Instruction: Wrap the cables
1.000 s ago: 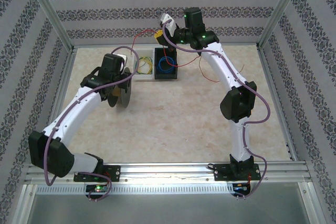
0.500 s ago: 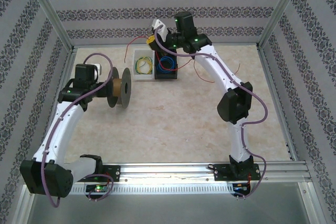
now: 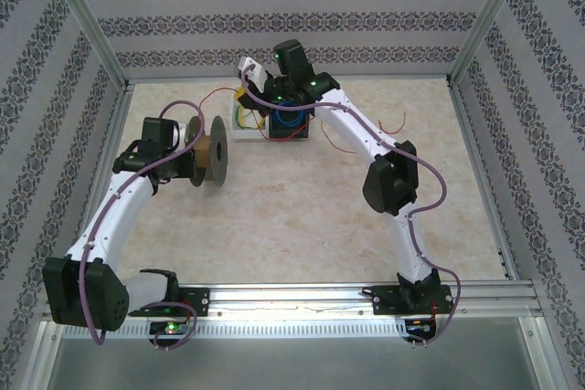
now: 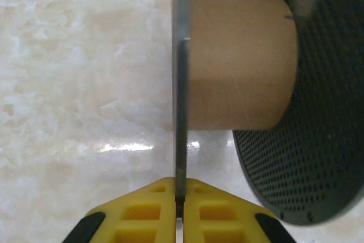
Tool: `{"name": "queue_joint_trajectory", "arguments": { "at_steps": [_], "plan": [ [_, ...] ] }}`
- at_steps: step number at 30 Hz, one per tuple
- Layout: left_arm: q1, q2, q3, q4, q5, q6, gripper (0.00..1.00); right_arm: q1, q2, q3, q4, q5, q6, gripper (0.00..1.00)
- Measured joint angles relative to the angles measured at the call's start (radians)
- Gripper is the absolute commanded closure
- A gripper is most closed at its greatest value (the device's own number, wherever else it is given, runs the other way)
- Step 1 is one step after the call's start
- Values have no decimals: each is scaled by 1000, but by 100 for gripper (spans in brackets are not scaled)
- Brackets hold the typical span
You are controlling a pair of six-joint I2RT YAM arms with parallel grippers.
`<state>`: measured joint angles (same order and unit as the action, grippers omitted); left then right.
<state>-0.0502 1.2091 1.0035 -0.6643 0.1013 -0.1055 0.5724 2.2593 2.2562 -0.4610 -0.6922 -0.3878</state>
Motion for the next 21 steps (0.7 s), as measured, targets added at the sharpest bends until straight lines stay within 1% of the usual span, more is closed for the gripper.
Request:
{"name": "queue_joint_trajectory", "arguments": {
  "at_steps": [9,15,21],
  "plan": [
    [0,37,26,21,0,8,96,12,60,11,0,56,26,100],
    [0,42,35,20,0,27,95,33,117,35,-14,84,42,100],
    [0,61,59,14,0,50,94,45,139,45,-29,115,41,100]
  ]
}}
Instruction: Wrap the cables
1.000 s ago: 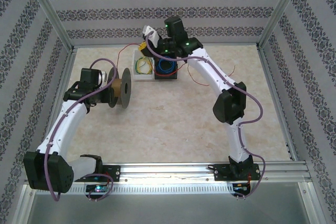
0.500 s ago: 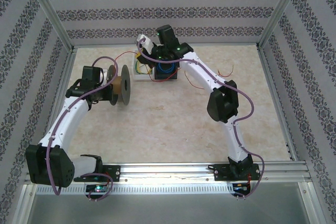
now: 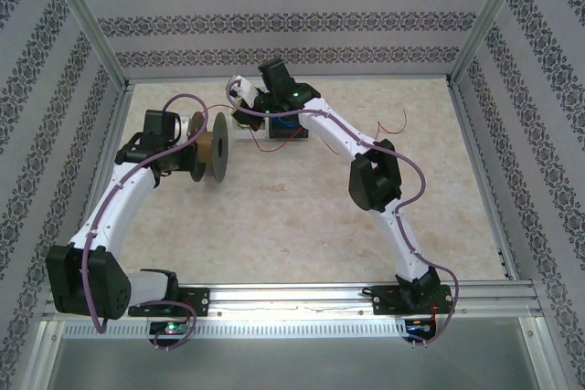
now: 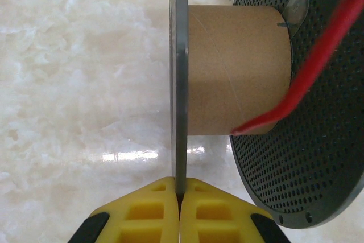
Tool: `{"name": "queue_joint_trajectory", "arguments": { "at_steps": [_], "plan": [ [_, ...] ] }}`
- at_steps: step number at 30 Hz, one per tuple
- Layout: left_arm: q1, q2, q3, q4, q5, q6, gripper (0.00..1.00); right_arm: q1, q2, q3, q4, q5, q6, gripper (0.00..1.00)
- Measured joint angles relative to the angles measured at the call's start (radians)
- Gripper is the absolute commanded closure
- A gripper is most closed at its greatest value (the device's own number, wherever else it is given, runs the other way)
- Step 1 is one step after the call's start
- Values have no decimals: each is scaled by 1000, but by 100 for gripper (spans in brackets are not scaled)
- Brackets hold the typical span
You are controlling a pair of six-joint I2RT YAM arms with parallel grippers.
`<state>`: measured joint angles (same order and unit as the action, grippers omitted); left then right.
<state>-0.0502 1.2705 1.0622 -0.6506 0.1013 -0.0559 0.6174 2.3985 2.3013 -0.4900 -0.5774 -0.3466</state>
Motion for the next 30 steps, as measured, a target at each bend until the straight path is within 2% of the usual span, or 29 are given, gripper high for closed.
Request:
{"name": "queue_joint_trajectory", "arguments": {
  "at_steps": [9,18,30],
  "plan": [
    [0,18,27,-18,-1,18,90,3,1,5,-16,68,-27,100],
    [0,26,61,-16,0,23,90,27,17,7,-27,149,-67,100],
    [0,45,81,-16,0,23,90,35,21,7,-39,193,-95,100]
  ]
}}
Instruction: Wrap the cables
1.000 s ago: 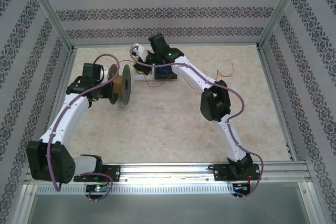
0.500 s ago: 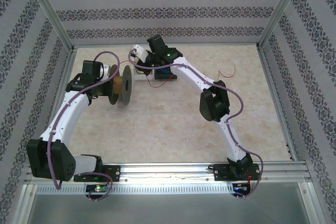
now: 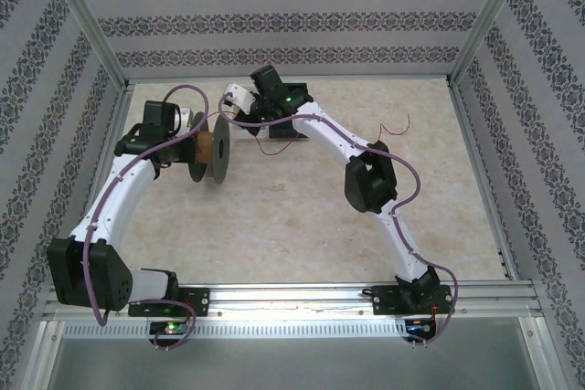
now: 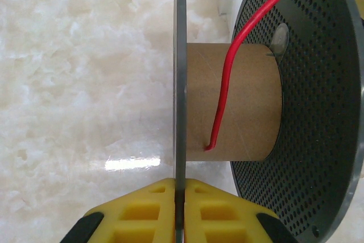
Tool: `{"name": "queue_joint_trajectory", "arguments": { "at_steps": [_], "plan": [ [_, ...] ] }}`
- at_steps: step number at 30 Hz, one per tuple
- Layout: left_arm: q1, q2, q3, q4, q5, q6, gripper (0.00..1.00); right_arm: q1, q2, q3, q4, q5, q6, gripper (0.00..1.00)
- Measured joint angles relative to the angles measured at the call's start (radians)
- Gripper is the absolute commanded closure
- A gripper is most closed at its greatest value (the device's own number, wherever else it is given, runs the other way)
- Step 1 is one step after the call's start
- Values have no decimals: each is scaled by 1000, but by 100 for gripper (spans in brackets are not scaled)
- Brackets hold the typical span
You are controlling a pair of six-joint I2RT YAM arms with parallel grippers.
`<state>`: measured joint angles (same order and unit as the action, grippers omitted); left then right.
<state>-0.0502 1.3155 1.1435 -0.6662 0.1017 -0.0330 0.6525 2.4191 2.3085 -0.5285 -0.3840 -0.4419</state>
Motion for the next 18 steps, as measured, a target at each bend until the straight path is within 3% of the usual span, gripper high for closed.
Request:
{"name": "queue_joint_trajectory", "arguments": {
  "at_steps": [3,7,18],
  "plan": [
    [0,5,5,0,0,1,83,0,0,0,0,6,-4,100],
    [0,5,9,3,0,5,61,0,0,0,0,11,-5,100],
    [0,-7,11,16,-7,11,54,0,15,0,-3,26,-11,100]
  ]
}}
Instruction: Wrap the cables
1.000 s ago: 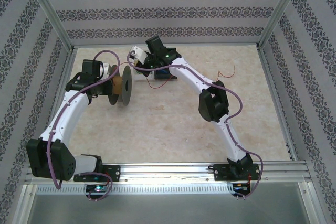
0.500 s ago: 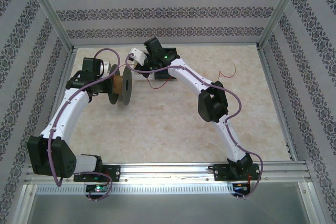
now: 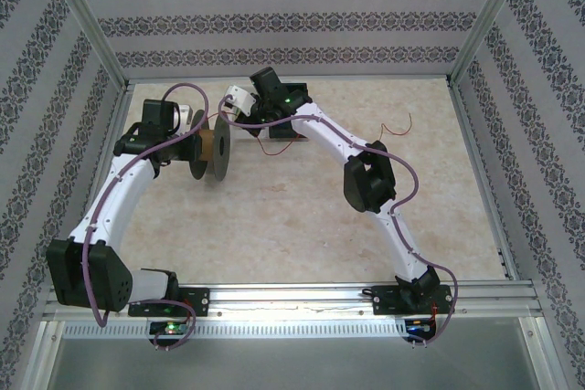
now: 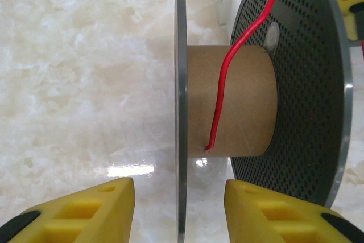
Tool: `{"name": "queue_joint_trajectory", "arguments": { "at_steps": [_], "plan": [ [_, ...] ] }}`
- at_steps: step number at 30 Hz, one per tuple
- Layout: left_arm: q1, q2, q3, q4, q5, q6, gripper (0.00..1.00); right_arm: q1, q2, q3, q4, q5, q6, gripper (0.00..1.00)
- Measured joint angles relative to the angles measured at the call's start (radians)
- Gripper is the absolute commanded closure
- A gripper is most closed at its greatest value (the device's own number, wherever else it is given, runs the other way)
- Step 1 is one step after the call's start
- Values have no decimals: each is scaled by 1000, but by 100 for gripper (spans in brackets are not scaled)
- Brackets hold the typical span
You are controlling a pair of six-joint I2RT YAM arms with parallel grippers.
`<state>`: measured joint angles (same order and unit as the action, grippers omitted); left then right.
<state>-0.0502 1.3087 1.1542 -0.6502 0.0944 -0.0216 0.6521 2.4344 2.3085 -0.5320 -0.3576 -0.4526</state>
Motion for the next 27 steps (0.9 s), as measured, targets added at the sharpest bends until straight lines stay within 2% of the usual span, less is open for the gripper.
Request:
{"name": "queue_joint_trajectory", "arguments": {
  "at_steps": [12,27],
  "plan": [
    [0,37,17,98,71,-7,54,0,1,3,-1,2,-1,100],
    [0,131,17,150,78,-8,75,0,8,22,-11,3,-13,100]
  ]
}}
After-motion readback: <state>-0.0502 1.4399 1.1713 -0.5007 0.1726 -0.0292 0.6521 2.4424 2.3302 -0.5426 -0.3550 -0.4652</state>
